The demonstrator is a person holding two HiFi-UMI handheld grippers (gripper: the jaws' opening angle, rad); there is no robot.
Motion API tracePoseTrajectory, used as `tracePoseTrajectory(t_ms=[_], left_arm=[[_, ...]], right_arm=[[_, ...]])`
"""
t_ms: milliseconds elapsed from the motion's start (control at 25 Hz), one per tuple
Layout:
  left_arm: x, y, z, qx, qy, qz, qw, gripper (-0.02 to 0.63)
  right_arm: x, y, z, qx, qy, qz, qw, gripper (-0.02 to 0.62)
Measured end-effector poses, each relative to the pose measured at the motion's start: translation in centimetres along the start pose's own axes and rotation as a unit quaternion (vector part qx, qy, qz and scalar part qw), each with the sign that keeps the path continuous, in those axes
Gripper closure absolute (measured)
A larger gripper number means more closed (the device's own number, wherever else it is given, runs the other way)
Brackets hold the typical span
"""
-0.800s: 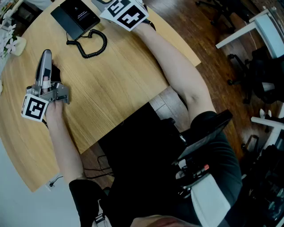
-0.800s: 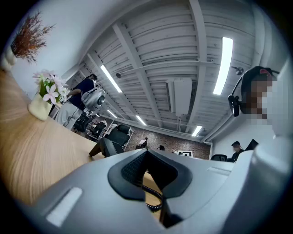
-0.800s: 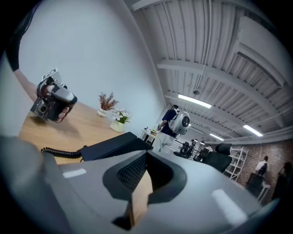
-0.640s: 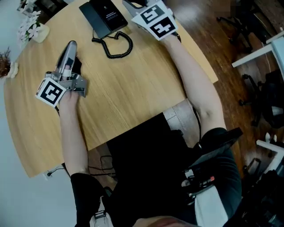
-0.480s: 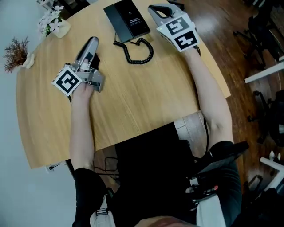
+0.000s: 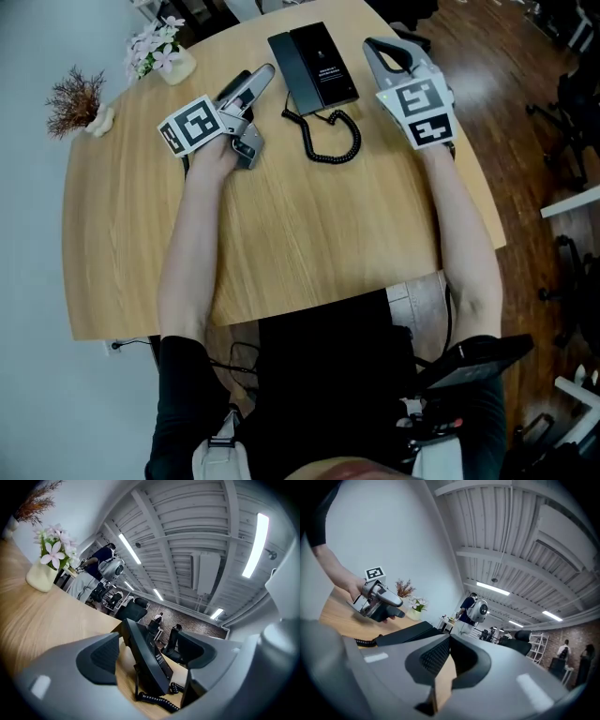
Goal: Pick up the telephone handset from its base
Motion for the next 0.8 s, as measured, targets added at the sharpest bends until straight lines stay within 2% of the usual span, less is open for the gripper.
tracePoseTrajectory(t_ms=[40,80,120,160,200,320,400,520,640,800], left_arm=[[0.3,0.0,0.6,0.009,0.006,-0.006,0.9999,0.217],[0.6,0.0,1.2,0.018,0.012,-0.013,0.9997,0.215],[0.9,0.0,1.8,0.027,0.016,-0.022,0.9993,0.215],[1.1,0.0,2.2,0.035,0.019,-0.03,0.9988,0.215],[1.2,-0.1,2.7,0.044,0.019,-0.034,0.9983,0.217],[1.1,-0.9,3.6,0.082,0.012,-0.021,0.9964,0.3],[1.3,-1.3,4.0,0.094,0.011,-0.031,0.995,0.324],[1.7,-1.3,4.4,0.103,0.004,-0.062,0.9928,0.331],[1.9,-1.5,4.8,0.134,-0.007,-0.082,0.9876,0.331],[2.3,-1.6,5.3,0.16,0.007,-0.095,0.9825,0.339]], right_arm=[[-0.3,0.1,-0.2,-0.003,-0.01,0.003,1.0,0.586],[-0.6,0.2,-0.3,-0.006,-0.023,0.006,1.0,0.53],[-0.9,0.4,-0.5,-0.01,-0.036,0.008,0.999,0.44],[-1.2,0.5,-0.7,-0.013,-0.047,0.011,0.999,0.397],[-1.5,0.6,-0.9,-0.017,-0.053,0.014,0.998,0.395],[-1.7,0.8,-1.2,-0.025,-0.052,0.019,0.998,0.396],[-1.6,0.8,-1.1,-0.028,-0.045,0.019,0.998,0.396],[-1.4,1.1,-1.0,-0.03,-0.037,0.015,0.999,0.397],[-1.2,1.2,-1.0,-0.032,-0.029,0.011,0.999,0.41],[-1.0,1.2,-0.9,-0.032,-0.024,0.01,0.999,0.41]])
Point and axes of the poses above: the fingertips, and each gripper's own axes: z forward along the fingers, x to its left, y out of its top, the point moved 6 cm from there along -z, backward along the fingers, and after that the axes turned 10 degrees about y, right-handed, at the moved point
